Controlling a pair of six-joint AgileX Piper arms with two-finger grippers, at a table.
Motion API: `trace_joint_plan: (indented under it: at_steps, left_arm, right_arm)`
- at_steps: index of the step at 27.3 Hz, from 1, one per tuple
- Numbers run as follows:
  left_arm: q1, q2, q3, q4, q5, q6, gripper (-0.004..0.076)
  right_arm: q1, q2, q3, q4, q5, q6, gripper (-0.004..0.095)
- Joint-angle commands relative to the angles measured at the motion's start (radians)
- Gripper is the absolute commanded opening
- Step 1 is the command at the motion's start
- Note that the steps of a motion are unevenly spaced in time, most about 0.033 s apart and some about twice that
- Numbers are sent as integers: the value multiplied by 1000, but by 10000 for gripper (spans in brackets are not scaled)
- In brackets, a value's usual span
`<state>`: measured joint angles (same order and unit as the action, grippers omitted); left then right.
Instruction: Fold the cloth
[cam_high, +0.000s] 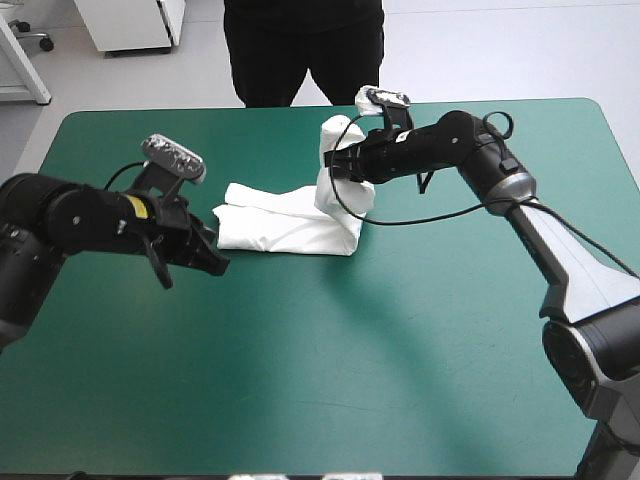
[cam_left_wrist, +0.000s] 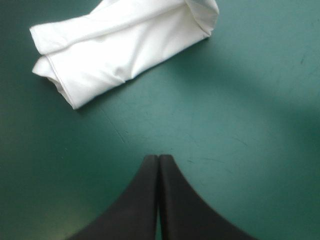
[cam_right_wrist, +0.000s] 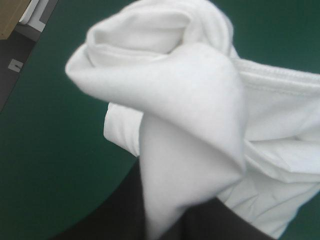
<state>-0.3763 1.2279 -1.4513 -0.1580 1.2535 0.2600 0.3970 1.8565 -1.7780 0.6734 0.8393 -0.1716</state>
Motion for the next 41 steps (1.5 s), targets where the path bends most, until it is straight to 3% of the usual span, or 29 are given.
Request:
trace_joint_plan:
  at_steps: [1,6,8,10,13,16,20,27,41]
  left_arm:
    - [1,-114,55,-56,35,-17,-9]
    - [1,-176,92,-75,35,-51,-9]
    - [1,-185,92,-75,35,-62,-9]
    - [1,-185,92,-78,35,-81,-9]
    - [1,-185,92,-82,32,-98,-9]
    - [1,-185,92,-82,32,-103,-9]
    - [1,-185,92,-82,32,-117,-9]
    - [1,-185,92,-115,32,-117,-9]
    - [1,-185,92,-120,25,-109,-9]
  right_arm:
    - [37,17,-63,43,-68,-3,-15]
    - [76,133,-138,54,-62,-3,-13]
    - [89,167,-183,59,-39,-3,30]
    - [101,199,-234,59,29,-3,157]
    - [103,218,-297,57,119,-5,426]
    - [103,218,-339,48,153,1,611]
    - [101,218,-403,-17,216,58,573]
    - [92,218,-439,-230,338,172,532]
    - [-27,266,-439,-338,406,268,532]
